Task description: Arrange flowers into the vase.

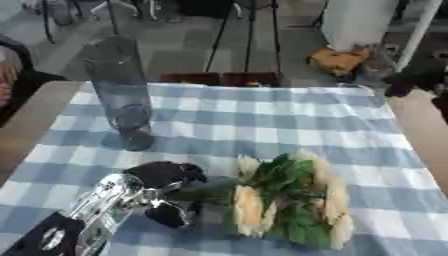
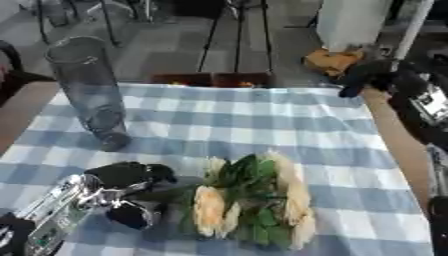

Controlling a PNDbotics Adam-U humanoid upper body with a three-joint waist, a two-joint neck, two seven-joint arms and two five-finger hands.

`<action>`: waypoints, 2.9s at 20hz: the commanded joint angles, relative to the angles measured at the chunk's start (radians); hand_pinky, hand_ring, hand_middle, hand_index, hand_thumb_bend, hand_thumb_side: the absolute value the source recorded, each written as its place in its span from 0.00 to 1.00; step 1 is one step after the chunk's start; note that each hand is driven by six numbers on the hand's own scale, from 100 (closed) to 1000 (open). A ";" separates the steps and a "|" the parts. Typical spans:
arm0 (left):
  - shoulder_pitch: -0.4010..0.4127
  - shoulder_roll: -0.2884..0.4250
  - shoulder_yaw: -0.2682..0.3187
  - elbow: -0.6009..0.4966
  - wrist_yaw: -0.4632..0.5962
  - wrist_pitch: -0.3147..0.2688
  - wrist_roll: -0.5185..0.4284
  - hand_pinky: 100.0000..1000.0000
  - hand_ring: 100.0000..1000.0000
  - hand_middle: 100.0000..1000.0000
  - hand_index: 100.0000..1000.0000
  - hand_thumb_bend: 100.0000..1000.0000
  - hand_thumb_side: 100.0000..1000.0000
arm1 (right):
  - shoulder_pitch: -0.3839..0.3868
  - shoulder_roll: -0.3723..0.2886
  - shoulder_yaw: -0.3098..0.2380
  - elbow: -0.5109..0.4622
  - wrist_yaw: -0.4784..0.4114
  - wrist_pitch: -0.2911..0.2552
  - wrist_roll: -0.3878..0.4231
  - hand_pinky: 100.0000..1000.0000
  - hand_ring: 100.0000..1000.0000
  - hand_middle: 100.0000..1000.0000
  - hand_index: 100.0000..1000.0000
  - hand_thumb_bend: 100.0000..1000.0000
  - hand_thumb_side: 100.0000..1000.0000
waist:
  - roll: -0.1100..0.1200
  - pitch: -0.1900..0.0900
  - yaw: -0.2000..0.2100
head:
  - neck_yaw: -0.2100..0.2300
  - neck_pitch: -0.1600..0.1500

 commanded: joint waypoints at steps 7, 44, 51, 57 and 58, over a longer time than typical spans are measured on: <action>-0.007 -0.006 0.001 0.042 -0.027 -0.009 0.006 0.37 0.51 0.62 0.84 0.02 0.48 | -0.009 -0.024 -0.011 0.001 -0.008 -0.060 0.048 0.75 0.56 0.46 0.76 0.00 1.00 | -0.003 -0.008 -0.003 | 0.006 -0.015; -0.006 -0.074 0.059 0.273 -0.107 -0.048 0.259 0.00 0.00 0.00 0.24 0.00 0.15 | 0.008 -0.028 -0.030 0.008 -0.001 -0.054 0.015 0.76 0.55 0.45 0.76 0.00 1.00 | -0.007 -0.001 -0.013 | 0.015 -0.030; -0.009 -0.082 0.080 0.307 -0.086 -0.055 0.309 0.00 0.00 0.00 0.11 0.00 0.16 | 0.009 -0.029 -0.034 0.010 0.001 -0.053 0.006 0.76 0.55 0.45 0.76 0.00 1.00 | -0.009 0.000 -0.016 | 0.016 -0.034; -0.011 -0.072 0.080 0.284 -0.055 -0.052 0.322 0.00 0.00 0.00 0.07 0.00 0.20 | 0.013 -0.030 -0.035 0.011 0.003 -0.051 0.001 0.76 0.54 0.45 0.76 0.00 1.00 | -0.008 -0.004 -0.014 | 0.015 -0.033; -0.012 -0.070 0.080 0.281 -0.055 -0.049 0.322 0.00 0.00 0.00 0.06 0.00 0.22 | 0.014 -0.030 -0.035 0.011 0.002 -0.050 0.000 0.76 0.54 0.45 0.76 0.00 1.00 | -0.008 -0.004 -0.014 | 0.015 -0.034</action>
